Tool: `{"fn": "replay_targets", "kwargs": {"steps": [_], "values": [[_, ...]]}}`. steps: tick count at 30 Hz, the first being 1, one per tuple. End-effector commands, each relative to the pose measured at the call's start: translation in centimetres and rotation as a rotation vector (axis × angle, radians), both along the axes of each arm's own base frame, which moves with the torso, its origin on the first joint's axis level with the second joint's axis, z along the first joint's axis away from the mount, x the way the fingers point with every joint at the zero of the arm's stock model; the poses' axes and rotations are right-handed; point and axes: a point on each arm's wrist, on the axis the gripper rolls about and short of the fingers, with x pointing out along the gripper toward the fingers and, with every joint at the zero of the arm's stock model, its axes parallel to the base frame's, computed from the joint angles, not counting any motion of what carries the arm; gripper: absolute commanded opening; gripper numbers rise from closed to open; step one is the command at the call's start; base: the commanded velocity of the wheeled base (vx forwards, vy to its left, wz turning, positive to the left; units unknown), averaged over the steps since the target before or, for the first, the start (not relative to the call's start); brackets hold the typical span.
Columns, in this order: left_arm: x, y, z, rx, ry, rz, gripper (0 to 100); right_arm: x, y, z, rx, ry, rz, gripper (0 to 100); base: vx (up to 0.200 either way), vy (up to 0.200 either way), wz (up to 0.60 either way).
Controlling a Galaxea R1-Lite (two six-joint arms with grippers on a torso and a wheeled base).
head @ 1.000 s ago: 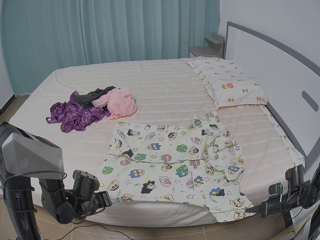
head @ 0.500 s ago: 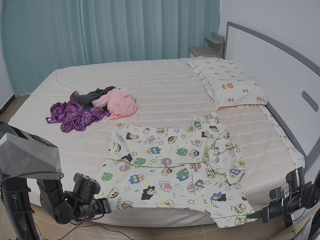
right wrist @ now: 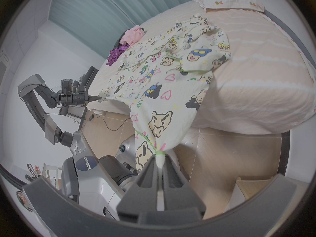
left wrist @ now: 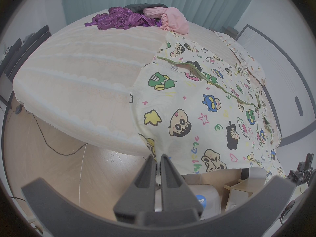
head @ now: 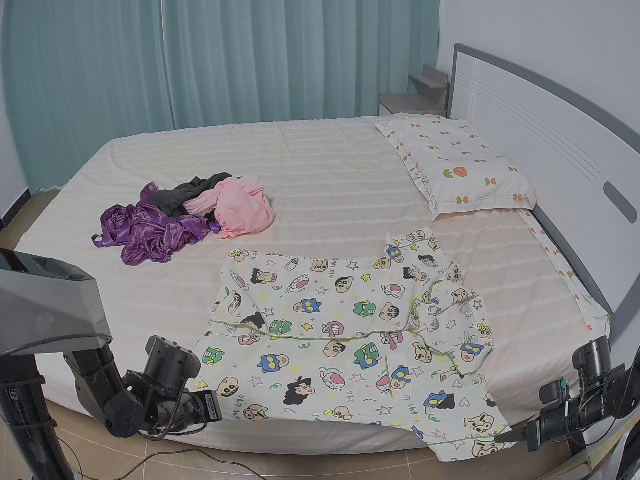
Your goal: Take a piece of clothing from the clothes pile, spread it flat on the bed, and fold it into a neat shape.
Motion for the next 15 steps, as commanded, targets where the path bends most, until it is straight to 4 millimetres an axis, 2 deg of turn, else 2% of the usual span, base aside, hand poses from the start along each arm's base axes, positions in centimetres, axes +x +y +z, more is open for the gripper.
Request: {"fn": "replay_targets", "kwargs": {"steps": [1,9,15], "values": [[1.3,-0.4,1.7,-0.026,-0.036,0.009,0,0.1,-0.1,1.1,0.019,-0.060,-0.030,0,0.000,0.000,0.00],[3.2,-0.7,4.9,-0.101,-0.027,0.057,0,2.5,0.0,3.8,0.108,-0.166,-0.111,0,0.000,0.000,0.00],[4.5,-0.3,5.5,-0.100,-0.014,0.084,0,4.5,0.0,4.6,0.129,-0.198,-0.135,0,0.000,0.000,0.00]]}}
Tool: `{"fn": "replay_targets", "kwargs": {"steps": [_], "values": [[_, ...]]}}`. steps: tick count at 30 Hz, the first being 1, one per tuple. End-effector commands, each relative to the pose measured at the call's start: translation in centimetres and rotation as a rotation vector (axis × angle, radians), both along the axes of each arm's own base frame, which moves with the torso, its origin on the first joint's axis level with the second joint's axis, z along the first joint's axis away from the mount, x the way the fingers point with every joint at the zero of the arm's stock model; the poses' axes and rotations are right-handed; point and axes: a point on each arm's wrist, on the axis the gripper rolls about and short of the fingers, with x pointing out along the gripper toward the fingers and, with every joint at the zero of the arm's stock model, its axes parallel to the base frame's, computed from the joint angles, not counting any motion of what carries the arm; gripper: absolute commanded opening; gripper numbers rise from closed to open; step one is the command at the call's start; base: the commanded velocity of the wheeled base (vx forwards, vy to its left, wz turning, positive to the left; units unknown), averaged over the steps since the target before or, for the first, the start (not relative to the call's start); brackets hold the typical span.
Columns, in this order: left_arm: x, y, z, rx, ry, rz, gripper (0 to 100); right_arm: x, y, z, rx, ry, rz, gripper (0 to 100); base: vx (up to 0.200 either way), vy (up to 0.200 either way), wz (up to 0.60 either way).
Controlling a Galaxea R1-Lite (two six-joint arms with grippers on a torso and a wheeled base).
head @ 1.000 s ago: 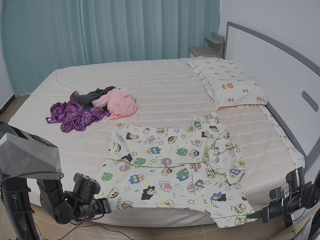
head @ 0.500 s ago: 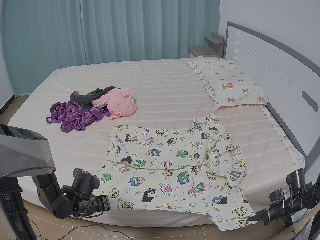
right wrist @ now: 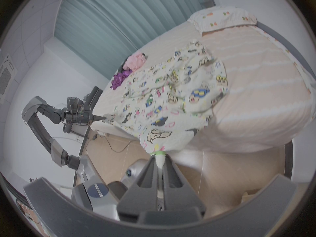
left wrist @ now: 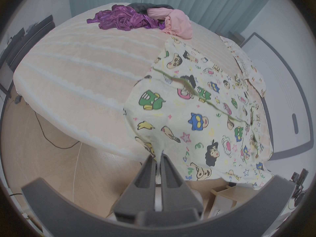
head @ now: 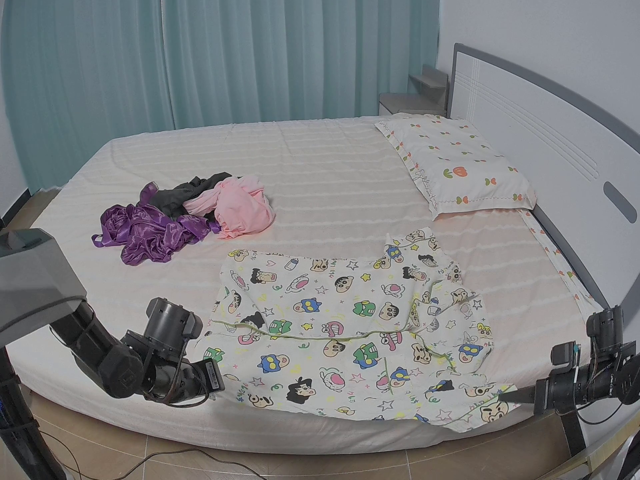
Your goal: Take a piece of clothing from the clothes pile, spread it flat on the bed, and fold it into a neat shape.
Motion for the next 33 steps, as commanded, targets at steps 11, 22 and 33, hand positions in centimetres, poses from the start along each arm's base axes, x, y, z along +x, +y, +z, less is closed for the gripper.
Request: {"fn": "replay_targets", "kwargs": {"steps": [11,22,33], "values": [[3.9,0.2,2.1,-0.089,0.009,0.069,0,4.8,0.0,0.8,0.029,-0.051,-0.036,0,0.000,0.000,0.00],[7.2,-0.3,1.4,-0.125,0.055,0.121,0,9.2,0.0,0.9,0.045,-0.088,-0.056,0,0.000,0.000,0.00],[9.2,-0.2,1.0,-0.156,0.037,0.174,0,12.9,-0.1,0.3,0.026,-0.105,-0.108,0,0.000,0.000,0.00]]}}
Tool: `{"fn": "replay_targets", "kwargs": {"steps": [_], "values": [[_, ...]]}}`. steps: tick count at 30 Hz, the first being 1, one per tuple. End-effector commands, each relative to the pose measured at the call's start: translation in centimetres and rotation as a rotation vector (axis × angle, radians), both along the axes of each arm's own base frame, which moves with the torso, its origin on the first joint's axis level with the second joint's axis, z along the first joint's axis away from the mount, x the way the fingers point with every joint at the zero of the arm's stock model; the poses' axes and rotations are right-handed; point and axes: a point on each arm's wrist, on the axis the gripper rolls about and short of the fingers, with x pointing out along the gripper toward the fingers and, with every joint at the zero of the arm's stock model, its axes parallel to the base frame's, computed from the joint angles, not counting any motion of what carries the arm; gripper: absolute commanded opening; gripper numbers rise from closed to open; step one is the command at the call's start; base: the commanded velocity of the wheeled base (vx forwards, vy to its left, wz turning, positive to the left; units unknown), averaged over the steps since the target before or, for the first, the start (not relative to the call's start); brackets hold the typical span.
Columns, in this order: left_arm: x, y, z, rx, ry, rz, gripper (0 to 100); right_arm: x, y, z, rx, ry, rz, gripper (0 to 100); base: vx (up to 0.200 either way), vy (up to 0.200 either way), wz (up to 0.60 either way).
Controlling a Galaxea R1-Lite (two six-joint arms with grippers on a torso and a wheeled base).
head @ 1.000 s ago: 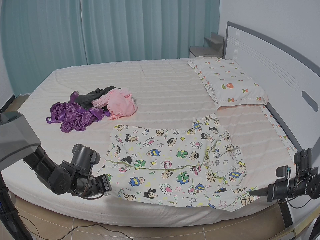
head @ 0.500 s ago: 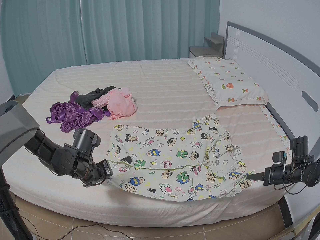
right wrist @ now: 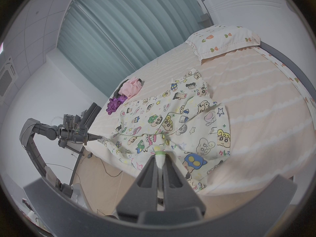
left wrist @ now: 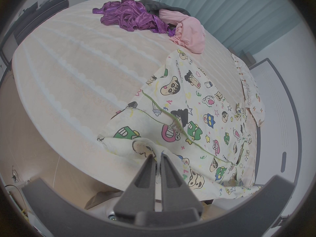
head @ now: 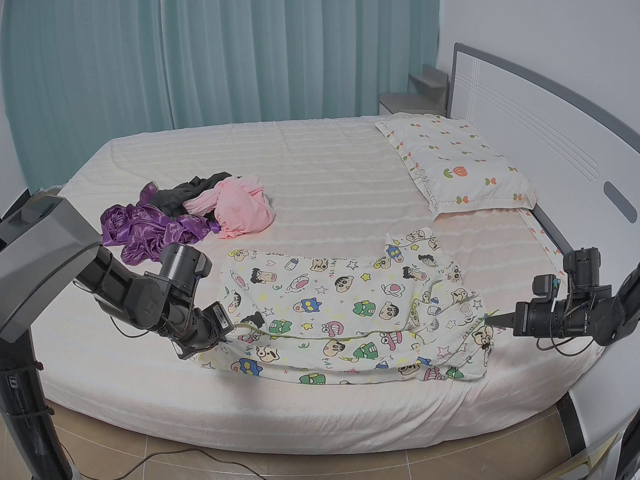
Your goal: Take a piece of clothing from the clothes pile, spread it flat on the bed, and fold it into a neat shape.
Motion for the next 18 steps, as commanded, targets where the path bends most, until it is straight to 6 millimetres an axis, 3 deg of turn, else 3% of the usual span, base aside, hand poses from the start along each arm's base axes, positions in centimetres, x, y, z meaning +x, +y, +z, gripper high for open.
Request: {"fn": "replay_targets", "kwargs": {"steps": [1,18], "values": [[1.0,-0.1,-0.6,-0.017,0.003,0.031,0,1.9,0.0,-1.1,-0.002,0.014,-0.010,0,0.000,0.000,0.00],[3.6,-0.5,-1.5,-0.099,0.001,0.167,0,5.6,0.7,-3.4,0.043,-0.069,-0.102,0,0.000,0.000,0.00]]}}
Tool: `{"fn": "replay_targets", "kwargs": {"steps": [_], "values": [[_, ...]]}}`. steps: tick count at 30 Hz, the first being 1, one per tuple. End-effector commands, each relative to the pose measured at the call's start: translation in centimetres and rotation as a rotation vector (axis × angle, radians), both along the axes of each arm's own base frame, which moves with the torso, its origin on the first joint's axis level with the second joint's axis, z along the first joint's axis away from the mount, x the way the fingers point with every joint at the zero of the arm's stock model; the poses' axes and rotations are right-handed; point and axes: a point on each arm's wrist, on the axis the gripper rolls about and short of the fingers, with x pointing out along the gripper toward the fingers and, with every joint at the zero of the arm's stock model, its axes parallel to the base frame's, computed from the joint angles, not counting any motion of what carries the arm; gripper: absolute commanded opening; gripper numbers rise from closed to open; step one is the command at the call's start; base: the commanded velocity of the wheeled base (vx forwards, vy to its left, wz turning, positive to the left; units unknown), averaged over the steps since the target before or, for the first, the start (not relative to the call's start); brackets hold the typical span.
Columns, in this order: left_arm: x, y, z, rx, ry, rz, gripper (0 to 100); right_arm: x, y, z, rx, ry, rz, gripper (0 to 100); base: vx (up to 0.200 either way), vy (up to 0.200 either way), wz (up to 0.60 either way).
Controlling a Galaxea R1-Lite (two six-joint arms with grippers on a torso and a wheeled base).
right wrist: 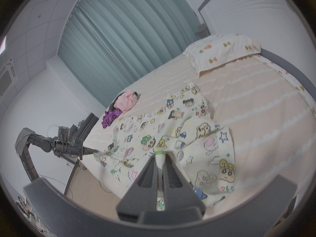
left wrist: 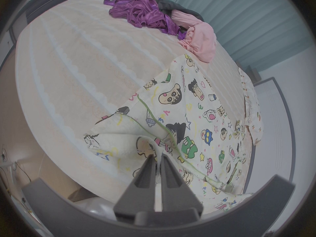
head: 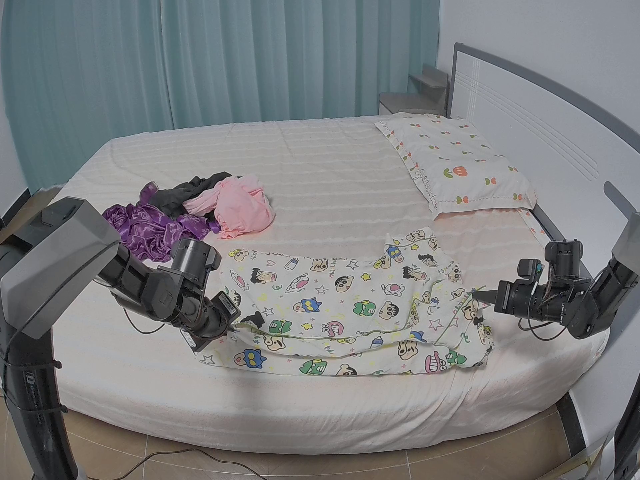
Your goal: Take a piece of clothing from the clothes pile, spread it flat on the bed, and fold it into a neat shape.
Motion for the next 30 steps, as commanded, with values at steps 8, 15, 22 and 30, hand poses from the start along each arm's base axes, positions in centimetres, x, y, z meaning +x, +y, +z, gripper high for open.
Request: {"fn": "replay_targets", "kwargs": {"steps": [8,15,22,30], "values": [[2.0,1.2,-1.0,-0.016,-0.002,0.076,0,0.8,0.0,-3.4,-0.017,0.082,-0.036,0,0.000,0.000,0.00],[2.7,1.4,-1.5,-0.006,0.056,0.092,0,1.7,-0.1,-4.1,-0.036,0.080,-0.065,0,0.000,0.000,0.00],[3.5,1.0,-1.5,0.005,0.047,0.093,0,3.0,-0.1,-4.2,-0.048,0.055,-0.094,0,0.000,0.000,0.00],[4.6,0.6,-2.0,0.027,0.025,0.103,0,3.3,-0.1,-4.7,-0.051,0.061,-0.098,0,0.000,0.000,0.00]]}}
